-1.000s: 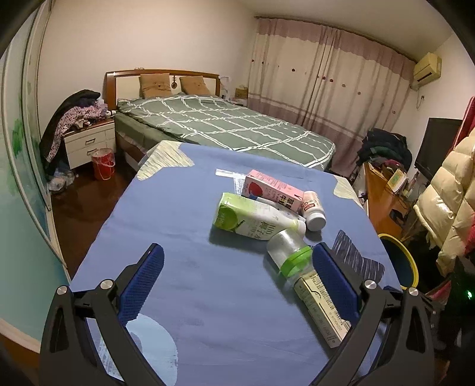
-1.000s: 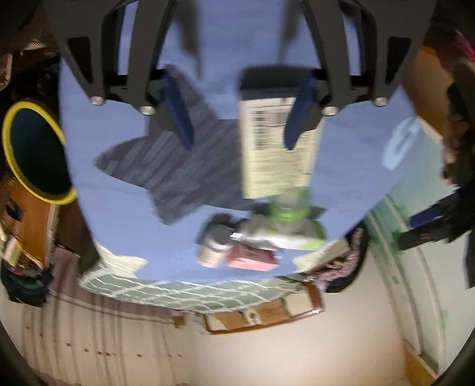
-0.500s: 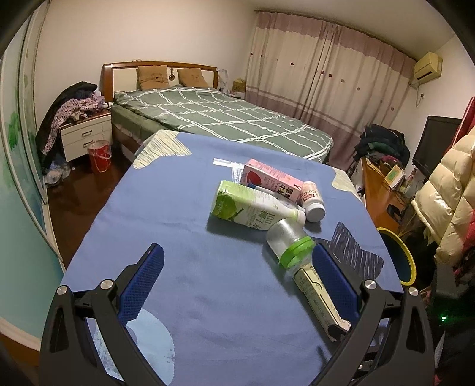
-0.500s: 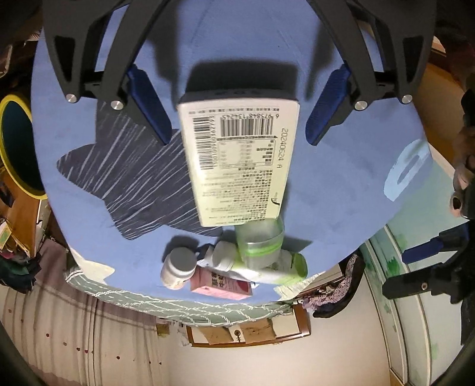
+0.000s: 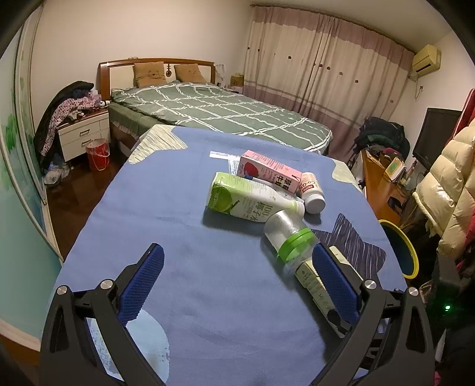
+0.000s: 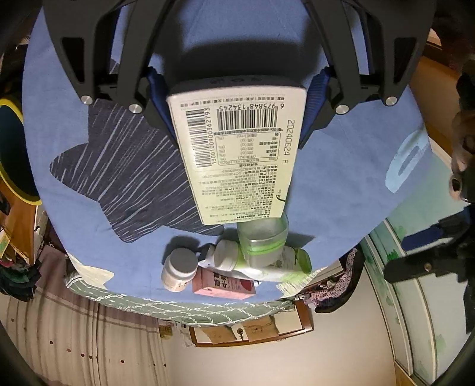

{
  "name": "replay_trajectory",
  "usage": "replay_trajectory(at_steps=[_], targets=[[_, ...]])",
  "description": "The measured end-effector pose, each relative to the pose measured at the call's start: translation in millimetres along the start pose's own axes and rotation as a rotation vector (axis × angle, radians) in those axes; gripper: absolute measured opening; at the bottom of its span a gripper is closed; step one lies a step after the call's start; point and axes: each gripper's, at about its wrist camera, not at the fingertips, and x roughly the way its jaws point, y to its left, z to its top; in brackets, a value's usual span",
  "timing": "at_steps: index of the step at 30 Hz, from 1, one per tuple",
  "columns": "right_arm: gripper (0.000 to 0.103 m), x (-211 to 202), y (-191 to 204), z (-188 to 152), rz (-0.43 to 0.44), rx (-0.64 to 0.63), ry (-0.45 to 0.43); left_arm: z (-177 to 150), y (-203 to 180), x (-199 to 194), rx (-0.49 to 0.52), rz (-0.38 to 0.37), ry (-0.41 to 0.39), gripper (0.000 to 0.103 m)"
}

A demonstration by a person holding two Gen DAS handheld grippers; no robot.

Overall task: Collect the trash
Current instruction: 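Carry the white box with the right gripper over the bin and release it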

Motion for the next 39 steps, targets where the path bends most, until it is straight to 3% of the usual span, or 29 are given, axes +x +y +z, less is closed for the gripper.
replay_trajectory(at_steps=[10, 26, 39], targets=[[0.07, -31, -20, 5, -0.022, 0.046, -0.076, -2, -5, 6, 0.011, -0.004, 0.013, 0.098], [0.07, -78, -187, 10, -0.328, 0.339, -0.189, -4, -43, 40, 0.072, -0.025, 0.076, 0.098], [0.075, -44, -299, 11, -0.504, 0.466, -0.146, 0, -73, 69, 0.124, -0.023, 0.124, 0.098]])
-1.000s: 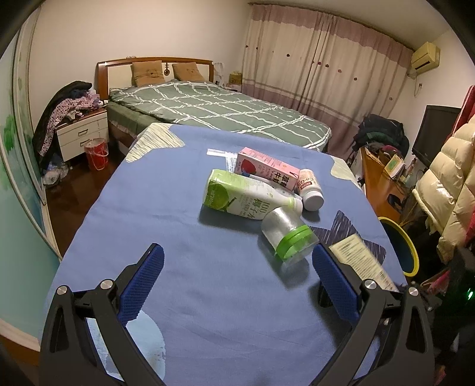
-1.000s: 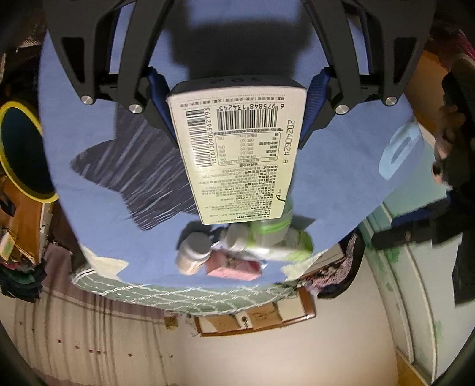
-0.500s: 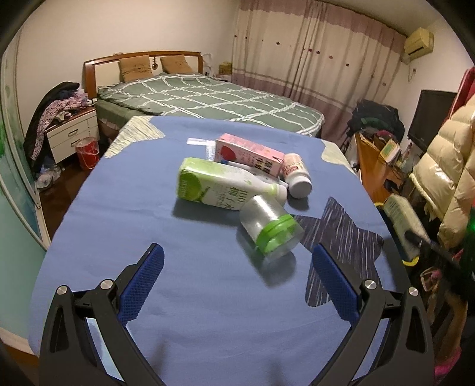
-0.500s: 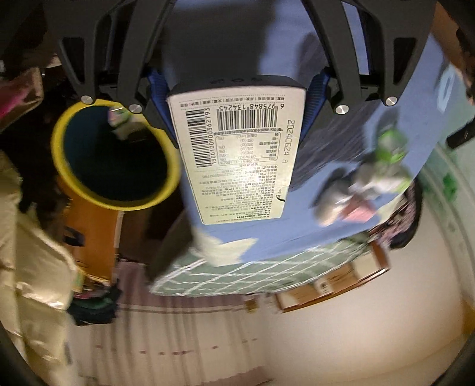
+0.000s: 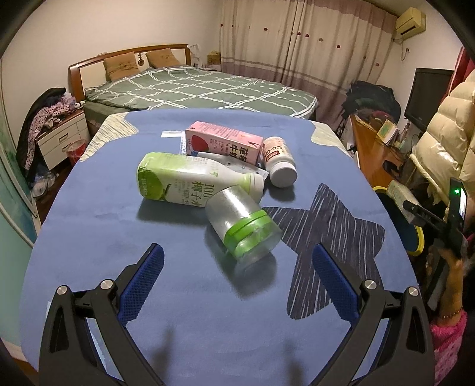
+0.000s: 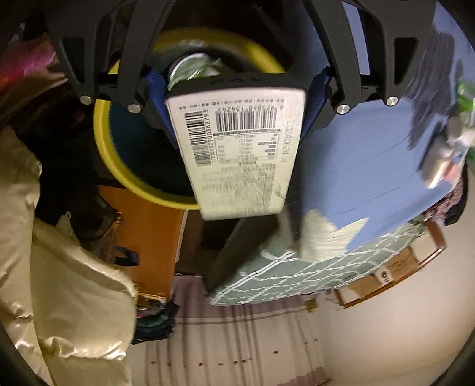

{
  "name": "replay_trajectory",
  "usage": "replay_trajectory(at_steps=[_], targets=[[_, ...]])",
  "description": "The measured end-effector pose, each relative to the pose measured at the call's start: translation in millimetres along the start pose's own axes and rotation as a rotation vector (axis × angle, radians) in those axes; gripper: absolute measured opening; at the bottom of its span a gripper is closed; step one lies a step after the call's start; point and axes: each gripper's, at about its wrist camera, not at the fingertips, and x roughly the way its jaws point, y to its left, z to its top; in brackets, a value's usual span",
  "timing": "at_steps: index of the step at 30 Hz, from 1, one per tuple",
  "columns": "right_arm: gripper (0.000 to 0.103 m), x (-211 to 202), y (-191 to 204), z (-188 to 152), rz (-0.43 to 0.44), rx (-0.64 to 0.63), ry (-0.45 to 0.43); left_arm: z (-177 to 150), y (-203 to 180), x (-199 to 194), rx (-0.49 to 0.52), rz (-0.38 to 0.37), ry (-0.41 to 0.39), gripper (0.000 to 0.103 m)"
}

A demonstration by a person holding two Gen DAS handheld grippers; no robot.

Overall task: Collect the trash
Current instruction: 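Carry the white box with the right gripper over the bin and release it, then reach the left gripper to the clear green-lidded jar and grasp it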

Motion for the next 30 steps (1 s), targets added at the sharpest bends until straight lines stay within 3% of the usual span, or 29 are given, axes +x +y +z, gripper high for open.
replay_trajectory(at_steps=[2, 19, 30], targets=[[0.081, 4, -4, 5, -0.005, 0.016, -0.005, 1, 0, 3, -0.001, 0.003, 0.004, 0.098], [0.081, -4, -5, 2, 0.01, 0.037, -0.027, -12, -28, 47, 0.027, -0.074, 0.102, 0.098], [0.081, -3, -4, -1, 0.035, 0.042, -0.024, -13, -62, 75, 0.005, -0.219, 0.188, 0.098]])
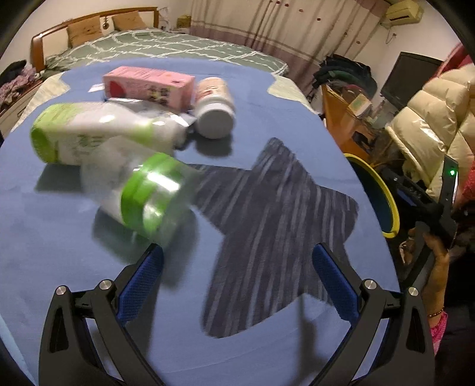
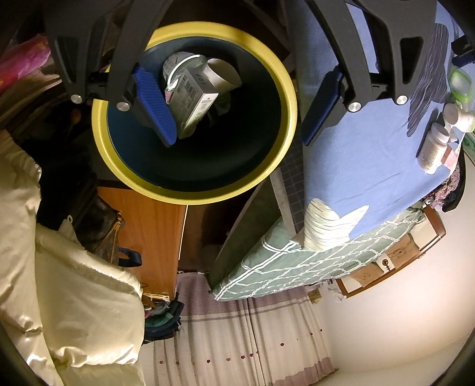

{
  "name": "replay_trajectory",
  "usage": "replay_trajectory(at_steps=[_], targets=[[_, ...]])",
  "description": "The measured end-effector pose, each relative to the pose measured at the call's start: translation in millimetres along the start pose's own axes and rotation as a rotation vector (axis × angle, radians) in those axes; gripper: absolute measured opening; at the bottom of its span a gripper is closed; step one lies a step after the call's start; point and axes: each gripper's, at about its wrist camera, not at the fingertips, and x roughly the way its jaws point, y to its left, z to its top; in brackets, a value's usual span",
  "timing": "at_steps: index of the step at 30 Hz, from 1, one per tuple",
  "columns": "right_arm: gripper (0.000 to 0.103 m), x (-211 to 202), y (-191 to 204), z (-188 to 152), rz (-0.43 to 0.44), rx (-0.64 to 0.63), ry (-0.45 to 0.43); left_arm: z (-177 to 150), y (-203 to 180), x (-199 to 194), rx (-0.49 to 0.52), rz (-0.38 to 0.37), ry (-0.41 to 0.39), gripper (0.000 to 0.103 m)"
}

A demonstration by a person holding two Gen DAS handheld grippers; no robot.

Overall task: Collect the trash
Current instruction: 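Reach the left gripper to the clear green-lidded jar and grasp it, then carry the jar with the left gripper over the bin and release it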

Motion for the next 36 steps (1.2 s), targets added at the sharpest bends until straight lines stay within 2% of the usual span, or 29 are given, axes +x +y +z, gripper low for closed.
replay_trajectory(at_steps=[2, 4, 7, 10, 13, 17, 20, 26, 32, 36], targets=[[0.081, 0, 0, -1, 0.002, 0.002, 0.001, 0, -10, 3, 0.015, -0.037, 0.013, 0.098], [0.081, -1, 0, -1, 0.003, 0.002, 0.001, -1, -18, 1, 0.048, -0.039, 0.017, 0.098], [0.081, -3, 0, -2, 0.007, 0.0, -0.004, -2, -20, -8, 0.091, 0.003, 0.0, 0.098], [0.081, -2, -2, -3, 0.007, 0.005, -0.003, 2, -9, -24, 0.08, 0.058, -0.039, 0.098], [0.081, -2, -1, -3, 0.011, 0.009, -0.001, 10, 7, -36, 0.056, 0.144, -0.087, 0.098], [0.081, -4, 2, -4, 0.018, 0.006, -0.003, 18, 26, -36, 0.021, 0.162, -0.089, 0.098], [0.081, -4, 3, -3, 0.018, 0.001, 0.0, 24, 33, -31, 0.076, 0.195, -0.084, 0.098], [0.081, -3, 0, -4, 0.012, 0.007, 0.006, 37, 52, -22, 0.088, 0.191, -0.046, 0.098], [0.081, 0, 3, -6, 0.024, -0.002, 0.014, 38, 55, -9, 0.161, 0.176, -0.025, 0.098], [0.081, 0, 4, -9, 0.027, -0.008, 0.015, 42, 59, -5, 0.166, 0.15, -0.019, 0.084]])
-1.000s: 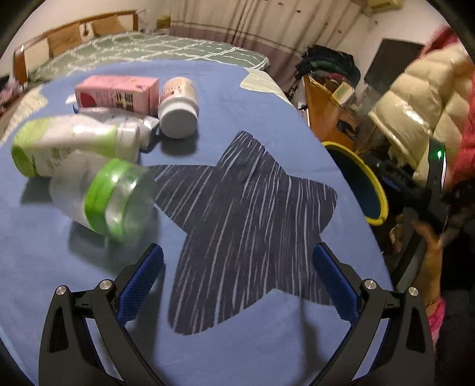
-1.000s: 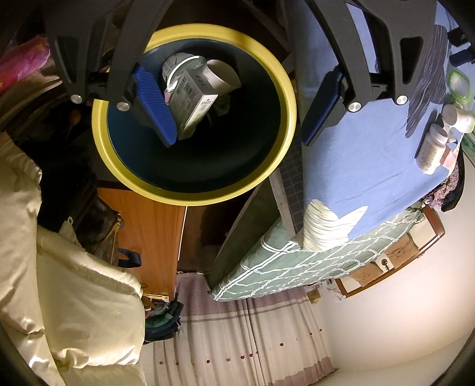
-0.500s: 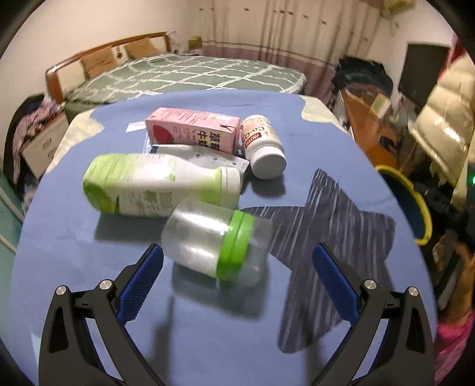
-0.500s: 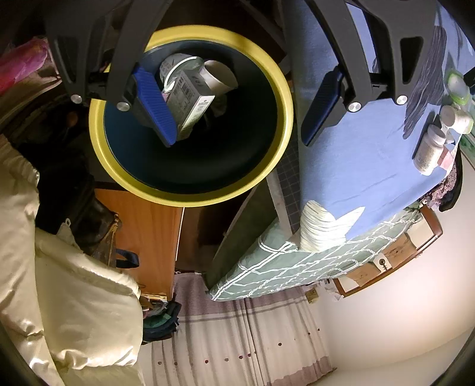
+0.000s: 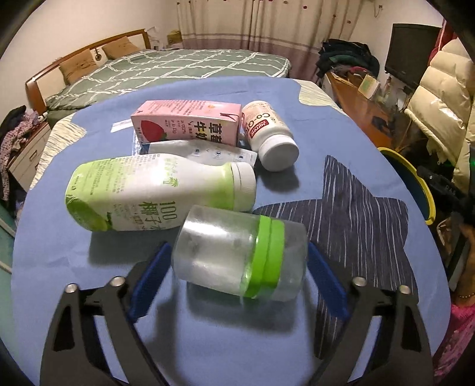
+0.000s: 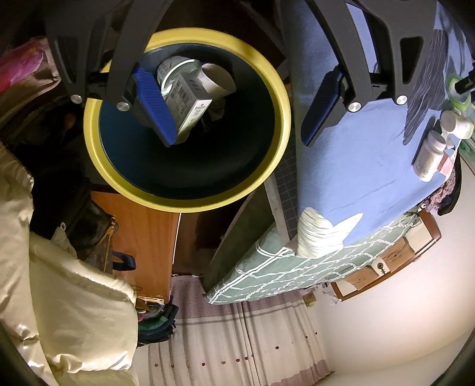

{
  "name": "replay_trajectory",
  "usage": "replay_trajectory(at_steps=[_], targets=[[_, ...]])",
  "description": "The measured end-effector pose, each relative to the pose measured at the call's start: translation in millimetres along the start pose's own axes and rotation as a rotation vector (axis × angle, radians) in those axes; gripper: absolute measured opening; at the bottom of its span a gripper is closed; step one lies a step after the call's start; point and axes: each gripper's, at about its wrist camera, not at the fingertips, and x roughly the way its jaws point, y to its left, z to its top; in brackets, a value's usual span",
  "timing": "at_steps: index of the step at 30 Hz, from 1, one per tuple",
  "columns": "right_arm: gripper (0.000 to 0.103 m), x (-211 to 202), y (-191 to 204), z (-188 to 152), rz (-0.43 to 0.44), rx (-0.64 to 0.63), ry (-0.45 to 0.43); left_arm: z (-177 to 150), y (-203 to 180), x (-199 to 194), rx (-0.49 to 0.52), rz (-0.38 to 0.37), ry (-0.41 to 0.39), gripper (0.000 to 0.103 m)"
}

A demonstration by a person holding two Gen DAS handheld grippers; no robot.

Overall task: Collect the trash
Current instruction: 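Carry the jar with the left gripper over the bin and release it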

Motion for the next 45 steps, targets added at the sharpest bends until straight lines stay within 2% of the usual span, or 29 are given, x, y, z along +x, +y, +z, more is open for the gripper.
replay_trajectory(at_steps=[2, 7, 15, 24, 32, 38, 45], targets=[[0.081, 0, 0, -1, 0.001, 0.006, 0.001, 0, 2, 2, 0.012, -0.012, 0.001, 0.074], [0.081, -2, -2, -4, 0.002, 0.012, 0.004, -2, -5, -1, 0.058, -0.01, 0.0, 0.073], [0.081, -10, -10, -6, 0.0, 0.026, -0.01, 0, -45, -14, 0.098, -0.078, -0.004, 0.073], [0.081, -42, -26, -21, -0.058, 0.027, -0.048, 46, -131, -11, 0.21, -0.2, -0.031, 0.073], [0.081, -79, -46, -38, -0.104, 0.041, -0.08, 92, -241, 17, 0.336, -0.297, -0.022, 0.073], [0.081, -89, -61, -49, -0.102, 0.071, -0.072, 113, -314, 58, 0.397, -0.304, 0.027, 0.073], [0.081, -89, -77, -54, -0.111, 0.098, -0.054, 127, -366, 99, 0.431, -0.273, 0.045, 0.074]])
